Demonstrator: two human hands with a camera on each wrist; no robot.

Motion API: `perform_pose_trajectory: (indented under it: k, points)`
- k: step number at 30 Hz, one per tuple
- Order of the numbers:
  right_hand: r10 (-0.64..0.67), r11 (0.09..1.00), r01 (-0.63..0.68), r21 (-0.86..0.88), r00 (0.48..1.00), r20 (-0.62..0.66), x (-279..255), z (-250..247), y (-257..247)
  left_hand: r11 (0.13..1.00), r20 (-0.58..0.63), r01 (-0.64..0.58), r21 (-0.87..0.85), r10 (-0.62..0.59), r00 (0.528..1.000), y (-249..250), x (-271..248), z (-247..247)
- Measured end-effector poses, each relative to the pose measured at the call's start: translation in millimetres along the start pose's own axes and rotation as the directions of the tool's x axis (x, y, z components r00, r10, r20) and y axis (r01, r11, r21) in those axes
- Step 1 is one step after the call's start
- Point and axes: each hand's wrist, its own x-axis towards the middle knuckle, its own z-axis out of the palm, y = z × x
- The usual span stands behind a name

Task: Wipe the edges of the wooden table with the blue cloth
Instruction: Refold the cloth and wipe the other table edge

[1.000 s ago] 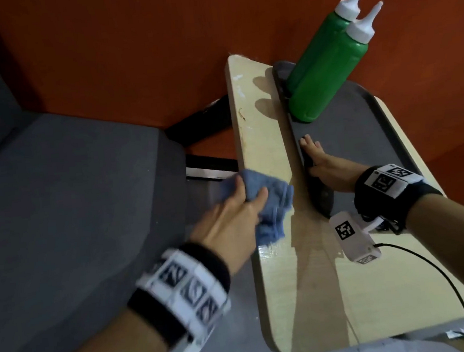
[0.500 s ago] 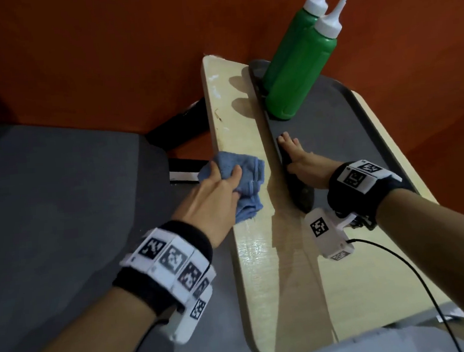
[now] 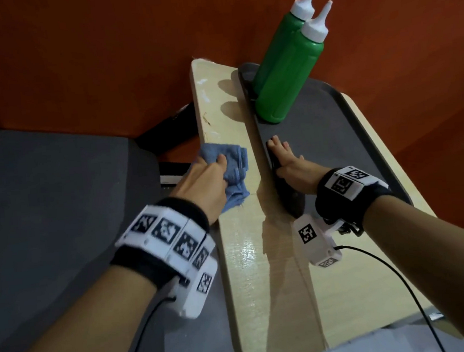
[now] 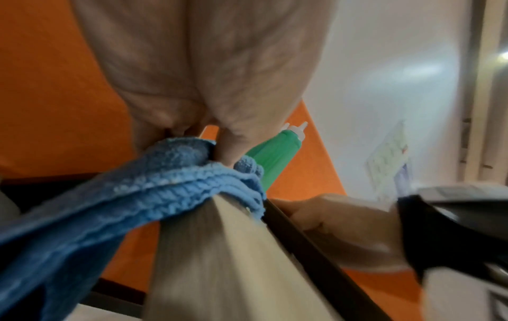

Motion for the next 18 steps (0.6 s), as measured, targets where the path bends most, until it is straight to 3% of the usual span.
perform_pose_trajectory:
  k: [4, 11, 18]
  points:
    - [-0.007, 1.000, 0.007, 0.000, 1.000, 0.007, 1.0, -0.3, 1.7, 0.996, 0.028, 0.068, -0.054, -0.067, 0.997, 2.5, 16.7, -6.8]
    - [-0.027, 0.999, 0.027, 0.030, 1.000, -0.001, 1.5, 0.0, 4.7, 0.955, 0.004, 0.014, -0.296, -0.013, 1.000, -17.5, 9.8, 12.7]
    - [-0.032, 0.999, 0.031, 0.026, 0.999, 0.010, 3.2, -1.6, 5.4, 0.962, -0.070, 0.003, -0.274, -0.023, 0.997, -21.5, 38.7, 3.2]
